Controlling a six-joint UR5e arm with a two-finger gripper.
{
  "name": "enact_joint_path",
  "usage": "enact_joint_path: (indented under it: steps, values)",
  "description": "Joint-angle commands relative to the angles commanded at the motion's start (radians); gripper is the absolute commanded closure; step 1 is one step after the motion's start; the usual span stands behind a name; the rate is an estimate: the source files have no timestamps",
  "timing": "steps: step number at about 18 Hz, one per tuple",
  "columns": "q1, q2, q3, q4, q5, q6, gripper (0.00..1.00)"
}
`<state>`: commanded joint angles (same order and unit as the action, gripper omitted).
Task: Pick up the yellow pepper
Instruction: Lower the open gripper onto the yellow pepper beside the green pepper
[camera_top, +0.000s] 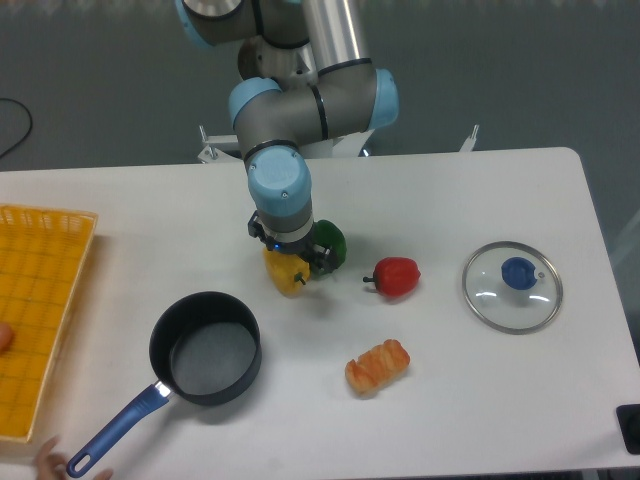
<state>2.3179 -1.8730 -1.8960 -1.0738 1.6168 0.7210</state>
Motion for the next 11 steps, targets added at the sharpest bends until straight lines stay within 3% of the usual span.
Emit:
enact_joint_path:
  steps: [11]
  values:
    - [-0.029, -0.021, 0.002, 0.002, 0.008, -0.048, 0.0]
